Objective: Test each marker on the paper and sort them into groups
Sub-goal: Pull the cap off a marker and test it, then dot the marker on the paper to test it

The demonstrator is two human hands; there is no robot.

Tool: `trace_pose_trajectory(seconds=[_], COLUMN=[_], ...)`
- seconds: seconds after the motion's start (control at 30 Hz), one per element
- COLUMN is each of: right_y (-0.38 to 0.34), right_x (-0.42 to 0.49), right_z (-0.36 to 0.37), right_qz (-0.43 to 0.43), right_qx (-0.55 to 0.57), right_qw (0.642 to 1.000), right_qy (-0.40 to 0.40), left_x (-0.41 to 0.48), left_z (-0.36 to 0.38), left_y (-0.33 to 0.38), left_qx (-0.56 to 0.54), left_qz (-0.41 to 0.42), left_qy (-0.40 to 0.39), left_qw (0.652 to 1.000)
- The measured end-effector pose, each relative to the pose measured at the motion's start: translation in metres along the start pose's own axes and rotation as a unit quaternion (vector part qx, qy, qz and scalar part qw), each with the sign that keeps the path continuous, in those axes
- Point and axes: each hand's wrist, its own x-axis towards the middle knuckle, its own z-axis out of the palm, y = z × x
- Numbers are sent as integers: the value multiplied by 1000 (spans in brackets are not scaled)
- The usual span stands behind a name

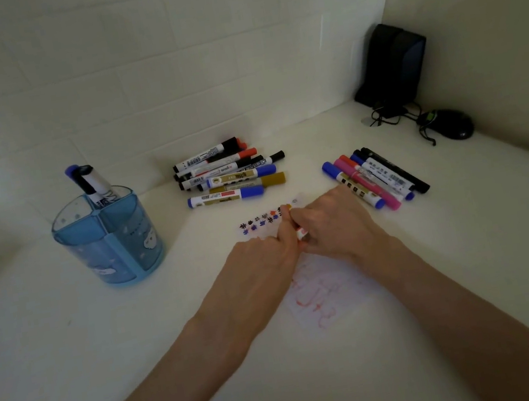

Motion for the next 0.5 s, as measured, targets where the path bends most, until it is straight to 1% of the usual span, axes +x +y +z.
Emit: trace_pose_trajectory(seconds=[0.1, 0.17, 0.2, 0.27, 0.33, 0.43, 0.5], right_y=[-2, -2, -2, -1, -2, 1, 4], right_x=[0, 0, 1, 3, 3, 1, 2], right_z=[1, 2, 2, 4, 5, 7, 7], right_qz=[4, 5, 9, 26, 49, 76, 95], right_qx=[13, 24, 30, 38, 48, 56, 62], right_qw=[1000, 1000, 999, 999, 998, 996, 993], right_qy=[-5, -5, -3, -8, -16, 0, 0], left_x=[0, -1, -1, 3, 11, 25, 32], left_z=[3, 5, 7, 11, 11, 14, 17], left_y=[-2, -4, -6, -14, -30, -60, -72], left_qx=[2, -26, -41, -81, -124, -157, -209], left_qz=[-2, -3, -5, -23, -66, -127, -124], left_qy=[8, -3, 3, 29, 64, 124, 151], left_qw=[1000, 1000, 999, 996, 988, 971, 958])
